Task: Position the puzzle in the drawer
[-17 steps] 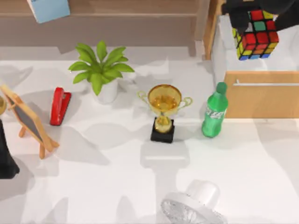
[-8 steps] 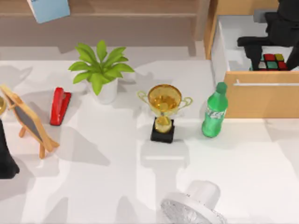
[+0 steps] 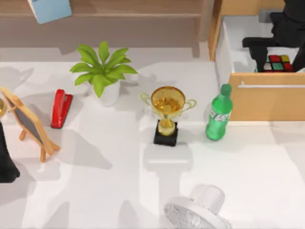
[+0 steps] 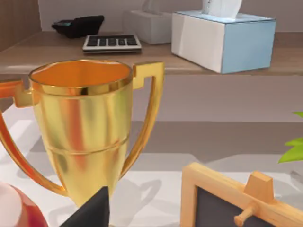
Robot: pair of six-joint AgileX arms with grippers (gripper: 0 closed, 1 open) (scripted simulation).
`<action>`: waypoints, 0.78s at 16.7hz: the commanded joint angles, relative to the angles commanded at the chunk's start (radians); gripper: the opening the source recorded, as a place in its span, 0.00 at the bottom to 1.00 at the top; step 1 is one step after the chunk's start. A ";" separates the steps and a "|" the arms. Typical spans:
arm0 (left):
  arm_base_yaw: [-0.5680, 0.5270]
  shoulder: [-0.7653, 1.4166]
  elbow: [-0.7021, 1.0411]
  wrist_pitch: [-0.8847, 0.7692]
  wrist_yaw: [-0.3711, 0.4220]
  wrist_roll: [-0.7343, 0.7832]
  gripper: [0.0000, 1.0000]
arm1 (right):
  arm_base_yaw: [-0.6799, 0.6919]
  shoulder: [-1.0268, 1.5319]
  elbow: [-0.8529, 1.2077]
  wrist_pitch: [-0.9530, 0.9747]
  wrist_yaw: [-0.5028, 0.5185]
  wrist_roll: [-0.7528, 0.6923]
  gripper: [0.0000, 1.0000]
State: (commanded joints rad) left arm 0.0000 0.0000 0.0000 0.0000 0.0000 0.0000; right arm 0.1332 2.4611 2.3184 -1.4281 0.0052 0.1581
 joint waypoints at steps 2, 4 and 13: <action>0.000 0.000 0.000 0.000 0.000 0.000 1.00 | 0.000 0.000 0.000 0.000 0.000 0.000 0.45; 0.000 0.000 0.000 0.000 0.000 0.000 1.00 | 0.000 0.000 0.000 0.000 0.000 0.000 0.60; 0.000 0.000 0.000 0.000 0.000 0.000 1.00 | 0.000 0.000 0.000 0.000 0.000 0.000 1.00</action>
State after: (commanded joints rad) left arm 0.0000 0.0000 0.0000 0.0000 0.0000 0.0000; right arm 0.1332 2.4611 2.3184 -1.4281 0.0052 0.1581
